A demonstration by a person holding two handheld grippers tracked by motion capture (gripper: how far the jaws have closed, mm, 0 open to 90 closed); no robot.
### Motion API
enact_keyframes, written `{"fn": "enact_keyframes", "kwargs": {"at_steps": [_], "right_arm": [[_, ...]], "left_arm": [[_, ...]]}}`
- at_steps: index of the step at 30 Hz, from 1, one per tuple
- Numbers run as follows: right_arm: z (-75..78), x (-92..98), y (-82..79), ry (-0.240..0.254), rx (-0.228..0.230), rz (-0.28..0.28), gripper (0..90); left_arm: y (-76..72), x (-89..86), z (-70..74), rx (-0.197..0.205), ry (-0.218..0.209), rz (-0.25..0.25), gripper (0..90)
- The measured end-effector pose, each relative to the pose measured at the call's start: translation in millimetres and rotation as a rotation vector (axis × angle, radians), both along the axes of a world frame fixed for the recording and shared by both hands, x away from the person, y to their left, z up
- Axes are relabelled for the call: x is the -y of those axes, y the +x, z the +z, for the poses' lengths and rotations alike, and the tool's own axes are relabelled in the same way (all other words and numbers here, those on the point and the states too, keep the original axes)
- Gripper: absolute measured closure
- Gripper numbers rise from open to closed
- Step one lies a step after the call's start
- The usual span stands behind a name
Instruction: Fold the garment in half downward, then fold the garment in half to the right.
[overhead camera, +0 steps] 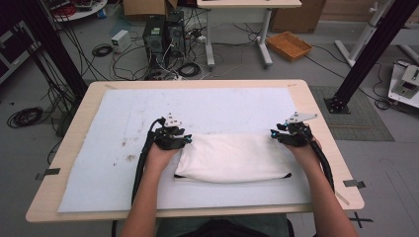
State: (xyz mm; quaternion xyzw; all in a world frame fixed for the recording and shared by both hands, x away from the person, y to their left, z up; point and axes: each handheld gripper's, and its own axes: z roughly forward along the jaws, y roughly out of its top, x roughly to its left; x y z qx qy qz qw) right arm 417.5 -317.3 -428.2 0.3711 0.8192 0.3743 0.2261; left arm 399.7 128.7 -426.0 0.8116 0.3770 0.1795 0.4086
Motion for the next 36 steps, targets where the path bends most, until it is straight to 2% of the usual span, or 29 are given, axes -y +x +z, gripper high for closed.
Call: {"fn": "enact_keyframes", "kwargs": {"at_steps": [1, 2, 3, 4, 5, 6, 7, 8, 9, 10, 13, 14, 16, 20, 23, 25, 26, 27, 28, 29, 32, 34, 36], "right_arm": [[0.0, 0.0, 0.0, 0.0, 0.0, 0.0, 54.8], [3.4, 2.6, -1.8, 0.021, 0.018, -0.032, 45.4], [3.4, 2.6, -1.8, 0.021, 0.018, -0.032, 45.4], [7.0, 4.7, -4.6, 0.046, 0.02, -0.032, 41.3], [7.0, 4.7, -4.6, 0.046, 0.02, -0.032, 41.3], [10.2, 5.5, -7.2, 0.052, 0.031, -0.037, 37.2], [10.2, 5.5, -7.2, 0.052, 0.031, -0.037, 37.2], [13.6, 5.6, -9.5, 0.074, 0.036, -0.03, 32.6], [13.6, 5.6, -9.5, 0.074, 0.036, -0.03, 32.6], [15.6, 4.1, -12.1, 0.081, 0.033, -0.031, 28.4], [15.6, 1.5, -13.5, 0.084, 0.027, -0.024, 27.1], [15.0, -0.9, -13.7, 0.075, 0.022, -0.015, 27.1], [14.8, -1.5, -13.3, 0.071, 0.024, -0.012, 27.1], [18.3, -3.3, -11.0, 0.072, 0.025, -0.024, 27.1], [20.6, -5.1, -11.4, 0.078, 0.027, -0.022, 27.1], [22.4, -8.3, -12.1, 0.078, 0.03, -0.017, 27.1], [24.0, -13.2, -13.3, 0.072, 0.036, -0.004, 27.1], [24.0, -13.2, -13.3, 0.072, 0.036, -0.004, 27.1], [25.0, -17.7, -14.9, 0.073, 0.044, 0.008, 27.2], [25.0, -17.7, -14.9, 0.073, 0.044, 0.008, 27.2], [27.0, -24.2, -16.8, 0.084, 0.063, 0.034, 27.1], [29.0, -27.2, -16.2, 0.083, 0.061, 0.04, 27.2], [29.6, -29.1, -15.5, 0.082, 0.069, 0.044, 27.1]], "left_arm": [[0.0, 0.0, 0.0, 0.0, 0.0, 0.0, 49.7], [-5.0, -4.1, 5.6, -0.014, -0.018, 0.022, 44.3], [-5.0, -4.1, 5.6, -0.014, -0.018, 0.022, 39.5], [-11.5, -7.0, 11.7, -0.017, -0.024, 0.036, 34.3], [-11.5, -7.0, 11.7, -0.017, -0.024, 0.036, 32.4], [-21.1, -10.1, 15.1, 0.015, -0.049, 0.034, 31.1], [-21.1, -10.1, 15.1, 0.015, -0.049, 0.034, 30.5], [-29.8, -12.7, 13.8, 0.019, -0.077, 0.016, 30.2], [-29.8, -12.7, 13.8, 0.019, -0.077, 0.016, 29.9], [-36.7, -15.1, 9.7, -0.012, -0.07, -0.001, 28.9], [-43.0, -18.5, 5.6, -0.016, -0.079, 0.002, 24.3], [-47.9, -23.8, 3.2, -0.027, -0.102, 0.027, 23.0], [-51.2, -26.3, 2.3, -0.03, -0.112, 0.036, 23.0], [-59.0, -26.9, 1.5, -0.032, -0.132, 0.028, 23.0], [-62.6, -26.0, 1.6, -0.04, -0.123, 0.018, 23.0], [-66.4, -24.6, 1.0, -0.052, -0.117, 0.01, 23.0], [-71.0, -23.3, -1.2, -0.086, -0.111, 0.0, 23.0], [-71.0, -23.3, -1.2, -0.086, -0.111, 0.0, 23.0], [-75.3, -22.2, -5.3, -0.124, -0.109, -0.001, 23.0], [-75.3, -22.2, -5.3, -0.124, -0.109, -0.001, 23.0], [-83.0, -20.3, -13.0, -0.168, -0.09, -0.004, 23.0], [-85.5, -19.6, -14.8, -0.175, -0.081, -0.003, 23.2], [-87.2, -20.0, -19.0, -0.202, -0.073, -0.004, 23.9]]}}
